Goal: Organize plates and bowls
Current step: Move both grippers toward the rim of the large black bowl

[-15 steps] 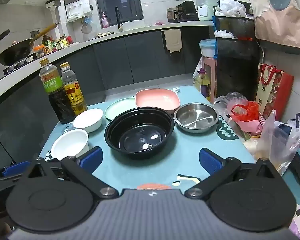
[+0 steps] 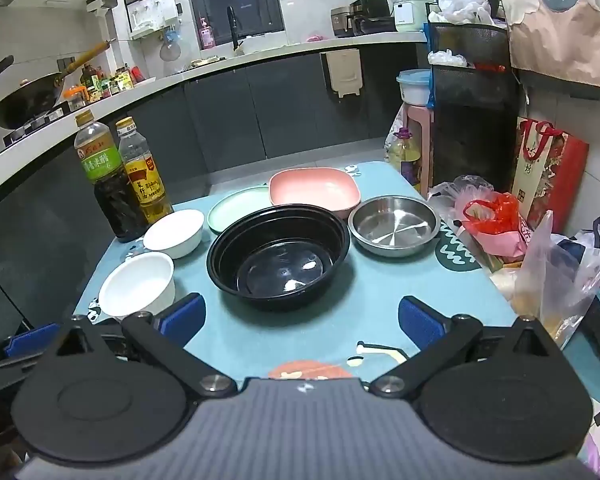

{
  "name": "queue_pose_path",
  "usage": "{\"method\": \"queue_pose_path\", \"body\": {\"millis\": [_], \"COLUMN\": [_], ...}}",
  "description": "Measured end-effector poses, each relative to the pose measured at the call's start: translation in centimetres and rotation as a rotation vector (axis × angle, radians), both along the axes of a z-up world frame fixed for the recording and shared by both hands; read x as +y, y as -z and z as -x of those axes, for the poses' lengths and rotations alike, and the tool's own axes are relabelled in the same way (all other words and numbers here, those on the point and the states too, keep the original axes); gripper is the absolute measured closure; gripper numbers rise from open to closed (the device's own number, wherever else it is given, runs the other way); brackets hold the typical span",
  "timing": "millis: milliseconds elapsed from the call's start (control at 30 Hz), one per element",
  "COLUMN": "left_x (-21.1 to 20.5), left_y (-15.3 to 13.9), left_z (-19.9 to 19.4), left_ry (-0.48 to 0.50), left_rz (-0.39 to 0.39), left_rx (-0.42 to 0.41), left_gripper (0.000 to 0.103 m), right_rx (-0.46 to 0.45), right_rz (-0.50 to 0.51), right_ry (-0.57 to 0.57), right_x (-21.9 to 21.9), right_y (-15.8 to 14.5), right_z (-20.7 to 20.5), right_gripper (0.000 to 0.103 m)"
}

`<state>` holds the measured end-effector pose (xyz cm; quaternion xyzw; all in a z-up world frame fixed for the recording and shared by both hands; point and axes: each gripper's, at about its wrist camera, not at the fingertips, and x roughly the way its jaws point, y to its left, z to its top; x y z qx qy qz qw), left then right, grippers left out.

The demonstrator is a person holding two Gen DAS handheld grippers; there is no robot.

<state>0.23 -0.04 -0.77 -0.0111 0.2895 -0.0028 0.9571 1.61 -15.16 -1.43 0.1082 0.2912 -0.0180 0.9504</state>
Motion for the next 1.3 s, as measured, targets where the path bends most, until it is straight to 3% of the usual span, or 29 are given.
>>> {"method": "queue_pose_path", "body": {"millis": [1300], "left_x": [-1.1], "left_y": [2.9], "left_z": [-4.5], "left_ry": [-0.01], "left_rz": [-0.002], "left_rx": [0.133], "left_gripper": [0.042], "right_rx": [0.108], "right_rz": [-0.047], "right_ry": [0.016], "right_x": [-2.0], "right_y": [3.0], "right_z": [-3.7], "right_gripper": [0.062]}}
